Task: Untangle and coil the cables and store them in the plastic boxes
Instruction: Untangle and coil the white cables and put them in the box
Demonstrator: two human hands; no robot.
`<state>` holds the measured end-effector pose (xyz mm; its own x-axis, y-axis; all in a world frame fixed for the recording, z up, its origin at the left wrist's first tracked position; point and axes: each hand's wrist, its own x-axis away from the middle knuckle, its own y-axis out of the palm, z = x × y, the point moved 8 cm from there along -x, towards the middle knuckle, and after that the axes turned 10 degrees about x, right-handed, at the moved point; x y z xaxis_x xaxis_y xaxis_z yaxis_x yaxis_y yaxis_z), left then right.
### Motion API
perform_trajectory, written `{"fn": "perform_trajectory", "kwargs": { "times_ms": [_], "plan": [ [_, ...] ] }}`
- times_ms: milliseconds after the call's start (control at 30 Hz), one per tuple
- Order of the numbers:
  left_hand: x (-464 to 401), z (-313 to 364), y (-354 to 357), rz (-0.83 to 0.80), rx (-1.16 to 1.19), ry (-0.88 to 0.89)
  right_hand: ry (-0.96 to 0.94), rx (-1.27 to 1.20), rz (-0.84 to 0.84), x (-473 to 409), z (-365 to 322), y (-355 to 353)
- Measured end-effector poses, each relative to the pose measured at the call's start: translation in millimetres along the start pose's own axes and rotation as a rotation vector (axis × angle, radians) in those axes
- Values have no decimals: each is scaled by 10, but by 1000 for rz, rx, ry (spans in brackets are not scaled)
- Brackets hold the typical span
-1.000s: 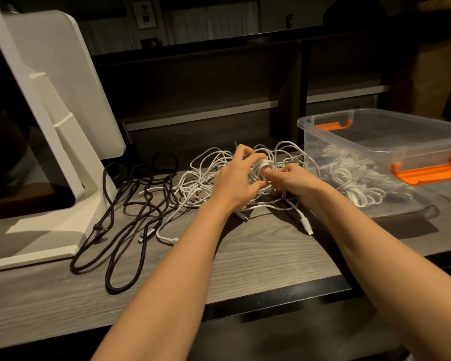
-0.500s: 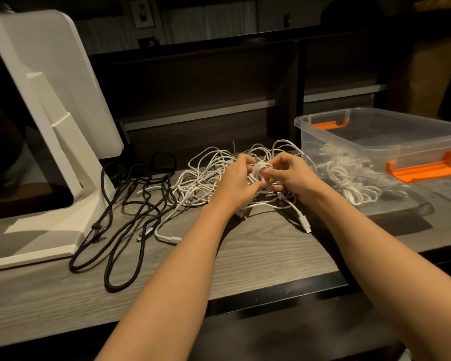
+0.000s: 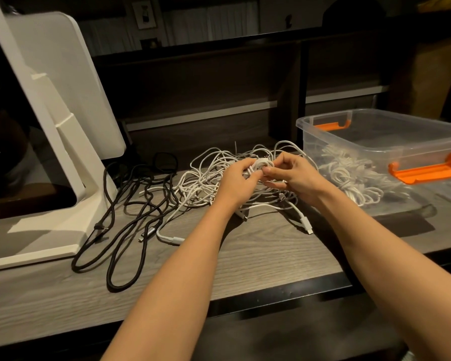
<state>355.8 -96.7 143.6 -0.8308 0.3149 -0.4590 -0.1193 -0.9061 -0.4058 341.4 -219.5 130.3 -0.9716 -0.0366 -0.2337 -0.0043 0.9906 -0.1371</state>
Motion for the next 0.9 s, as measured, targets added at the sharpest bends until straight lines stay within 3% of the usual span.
{"fn": "perform_trajectory", "kwargs": {
  "times_ms": [167, 367, 533, 767, 900],
  "plan": [
    [-11, -84, 3, 7, -64, -54, -4, 15, 3, 1, 15, 0],
    [49, -61, -1, -76, 20, -65, 6, 104, 91, -12, 48, -22],
    [64, -72, -88, -32, 114, -171, 60, 74, 182, 12, 23, -137],
    [61, 341, -212, 35, 64, -72, 124, 84, 66, 23, -199, -13],
    [22, 710, -207, 40, 33, -1, 110, 150, 189, 3, -469, -134]
  ]
}}
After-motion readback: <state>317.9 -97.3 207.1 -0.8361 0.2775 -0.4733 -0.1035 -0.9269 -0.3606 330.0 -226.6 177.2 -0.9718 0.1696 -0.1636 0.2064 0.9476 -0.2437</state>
